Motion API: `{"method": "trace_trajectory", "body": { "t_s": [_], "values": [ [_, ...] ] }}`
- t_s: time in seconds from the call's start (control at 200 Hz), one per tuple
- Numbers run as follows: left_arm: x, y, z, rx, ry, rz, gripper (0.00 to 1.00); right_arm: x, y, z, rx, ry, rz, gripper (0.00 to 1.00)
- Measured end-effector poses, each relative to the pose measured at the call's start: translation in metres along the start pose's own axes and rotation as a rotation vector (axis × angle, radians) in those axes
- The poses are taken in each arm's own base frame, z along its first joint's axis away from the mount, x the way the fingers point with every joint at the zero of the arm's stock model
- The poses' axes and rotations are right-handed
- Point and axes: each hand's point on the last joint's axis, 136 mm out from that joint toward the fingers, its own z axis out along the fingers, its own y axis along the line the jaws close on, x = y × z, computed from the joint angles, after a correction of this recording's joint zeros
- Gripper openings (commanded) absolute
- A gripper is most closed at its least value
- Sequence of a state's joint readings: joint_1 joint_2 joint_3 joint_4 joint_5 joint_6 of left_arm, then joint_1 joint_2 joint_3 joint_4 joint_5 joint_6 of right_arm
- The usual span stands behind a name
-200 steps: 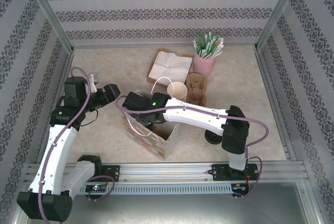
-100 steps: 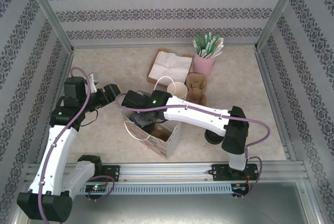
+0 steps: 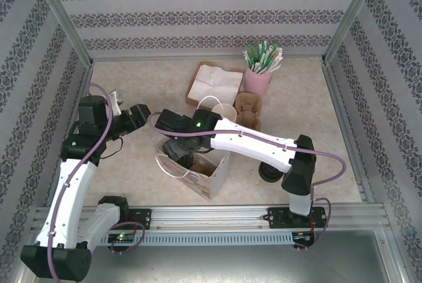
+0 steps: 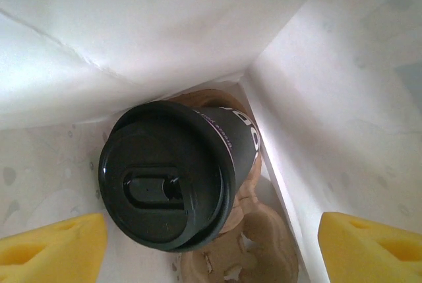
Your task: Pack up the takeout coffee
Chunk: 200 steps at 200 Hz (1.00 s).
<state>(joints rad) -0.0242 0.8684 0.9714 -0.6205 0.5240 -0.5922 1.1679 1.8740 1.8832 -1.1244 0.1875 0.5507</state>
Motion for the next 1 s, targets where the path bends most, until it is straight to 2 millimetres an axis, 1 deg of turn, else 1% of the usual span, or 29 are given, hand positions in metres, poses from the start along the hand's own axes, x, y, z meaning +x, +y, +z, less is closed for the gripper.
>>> {"method": "trace_trajectory", "body": {
  "t_s": [0.185, 0.29, 0.535, 0.62, 0.744, 0.829, 0.999],
  "values": [
    [0.000, -0.001, 0.000, 0.004, 0.001, 0.001, 0.69, -0.001, 0.000, -0.018, -0.024, -0.012, 0.024, 0.81],
    [0.000, -0.003, -0.001, 0.009, 0.002, 0.003, 0.69, -0.002, -0.001, -0.027, -0.037, -0.018, 0.034, 0.79],
    [-0.002, -0.014, -0.004, 0.044, 0.008, 0.035, 0.68, -0.008, 0.001, -0.049, -0.073, -0.050, 0.044, 0.70],
    [0.000, -0.018, -0.004, 0.056, 0.025, 0.052, 0.69, -0.009, 0.000, -0.057, -0.082, -0.062, 0.047, 0.69],
    [0.005, -0.024, -0.003, 0.067, 0.054, 0.081, 0.68, -0.012, 0.000, -0.068, -0.097, -0.085, 0.049, 0.65],
    [0.007, -0.028, -0.004, 0.071, 0.073, 0.104, 0.68, -0.014, 0.001, -0.074, -0.108, -0.097, 0.051, 0.60],
    [0.006, -0.035, -0.008, 0.080, 0.091, 0.147, 0.67, -0.013, 0.002, -0.076, -0.108, -0.094, 0.044, 0.50]
  ]
}}
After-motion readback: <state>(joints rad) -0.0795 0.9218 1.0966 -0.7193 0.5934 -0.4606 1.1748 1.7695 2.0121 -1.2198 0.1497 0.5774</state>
